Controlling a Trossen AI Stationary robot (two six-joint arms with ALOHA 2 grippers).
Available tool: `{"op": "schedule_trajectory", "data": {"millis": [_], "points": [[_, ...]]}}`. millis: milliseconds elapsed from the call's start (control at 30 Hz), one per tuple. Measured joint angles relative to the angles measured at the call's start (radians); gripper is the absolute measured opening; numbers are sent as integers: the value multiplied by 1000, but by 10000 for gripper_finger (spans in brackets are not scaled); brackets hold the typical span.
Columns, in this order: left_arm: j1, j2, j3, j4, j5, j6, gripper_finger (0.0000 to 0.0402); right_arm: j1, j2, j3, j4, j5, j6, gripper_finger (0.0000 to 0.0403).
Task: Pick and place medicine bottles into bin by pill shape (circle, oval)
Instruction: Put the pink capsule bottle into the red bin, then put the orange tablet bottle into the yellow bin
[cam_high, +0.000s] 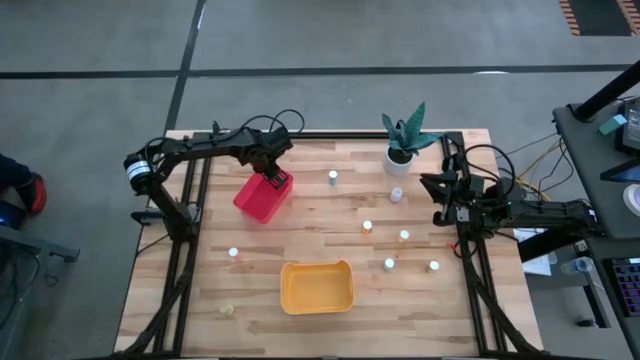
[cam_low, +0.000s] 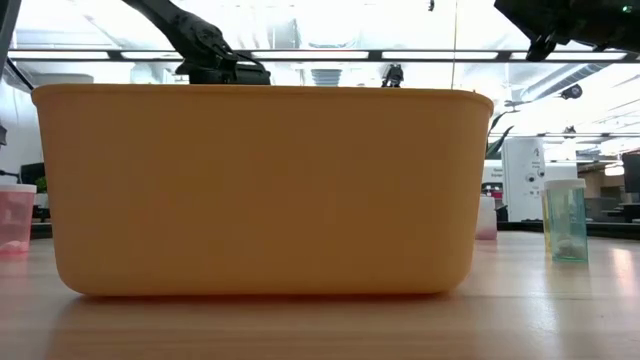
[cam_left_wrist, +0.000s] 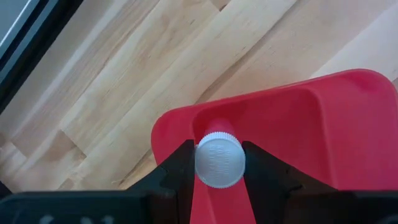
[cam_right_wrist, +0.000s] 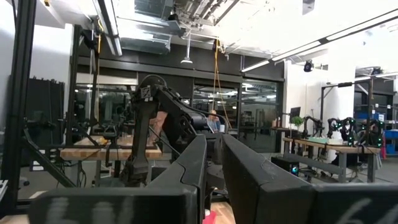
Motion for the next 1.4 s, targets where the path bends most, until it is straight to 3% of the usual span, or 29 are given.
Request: {"op": "schedule_trajectory", "data": {"millis": [267, 567, 967, 1167, 1400], "points": [[0, 0, 0, 0, -6, 0, 104, 0, 0, 0, 0, 0, 0, 43], [0, 0, 0, 0, -12, 0, 162, 0, 0, 0, 0, 0, 0, 43], [-8, -19, 26, -18, -42, 0, 166, 0, 0, 0, 1, 0, 3, 43], [-82, -107, 40, -1, -41, 0, 166, 0, 0, 0, 1, 0, 18, 43], [-265, -251, 1, 145, -42, 64, 166, 0, 14, 0, -1, 0, 36, 43]]}}
